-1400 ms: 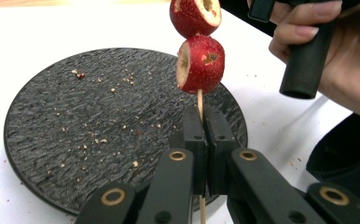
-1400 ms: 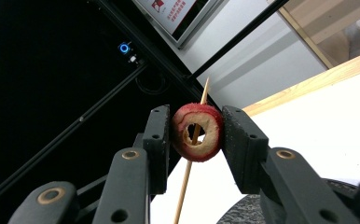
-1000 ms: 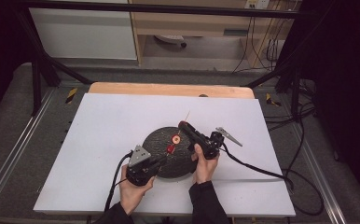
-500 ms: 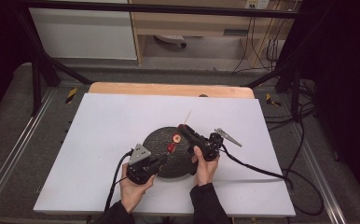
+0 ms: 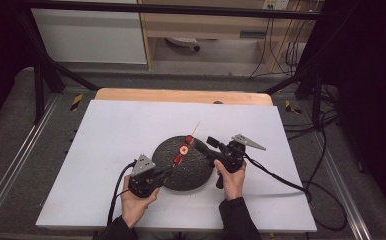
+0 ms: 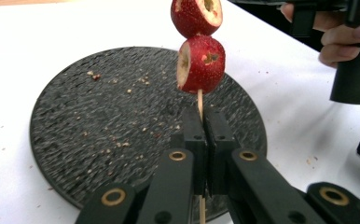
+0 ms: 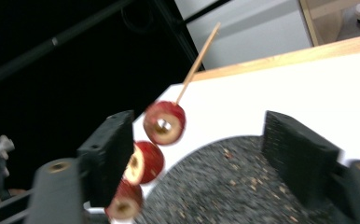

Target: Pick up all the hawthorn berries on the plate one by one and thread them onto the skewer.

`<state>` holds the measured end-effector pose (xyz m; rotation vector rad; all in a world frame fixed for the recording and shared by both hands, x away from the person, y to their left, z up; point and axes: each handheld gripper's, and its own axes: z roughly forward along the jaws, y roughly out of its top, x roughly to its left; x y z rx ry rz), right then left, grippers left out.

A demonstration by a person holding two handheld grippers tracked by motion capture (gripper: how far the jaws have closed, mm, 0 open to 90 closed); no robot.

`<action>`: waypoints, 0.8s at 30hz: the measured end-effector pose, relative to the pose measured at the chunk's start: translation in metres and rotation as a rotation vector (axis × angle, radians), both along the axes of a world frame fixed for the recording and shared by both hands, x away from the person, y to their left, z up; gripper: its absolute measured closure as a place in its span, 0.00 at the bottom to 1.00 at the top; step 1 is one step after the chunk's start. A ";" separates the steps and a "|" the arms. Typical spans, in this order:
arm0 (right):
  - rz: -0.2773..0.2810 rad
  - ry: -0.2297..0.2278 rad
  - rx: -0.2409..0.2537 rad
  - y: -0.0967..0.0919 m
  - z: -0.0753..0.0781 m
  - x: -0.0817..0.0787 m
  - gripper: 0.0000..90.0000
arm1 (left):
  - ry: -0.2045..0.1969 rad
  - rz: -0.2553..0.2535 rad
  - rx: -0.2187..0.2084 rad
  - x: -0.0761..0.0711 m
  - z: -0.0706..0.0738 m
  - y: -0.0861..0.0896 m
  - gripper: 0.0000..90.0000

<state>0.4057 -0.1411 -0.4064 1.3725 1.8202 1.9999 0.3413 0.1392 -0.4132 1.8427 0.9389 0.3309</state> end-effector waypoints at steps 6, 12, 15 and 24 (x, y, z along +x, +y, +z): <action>0.051 0.018 -0.160 -0.018 -0.006 -0.003 0.09 | 0.016 -0.001 0.014 0.002 0.002 0.008 0.98; 0.112 0.029 -0.316 -0.033 -0.012 -0.009 0.02 | 0.021 -0.013 0.044 0.004 0.007 0.016 0.98; 0.127 0.037 -0.365 -0.039 -0.014 -0.012 0.01 | 0.026 -0.020 0.065 0.006 0.009 0.020 0.98; 0.148 0.062 -0.490 -0.065 -0.029 -0.024 0.01 | 0.051 -0.038 0.125 0.015 0.018 0.025 0.98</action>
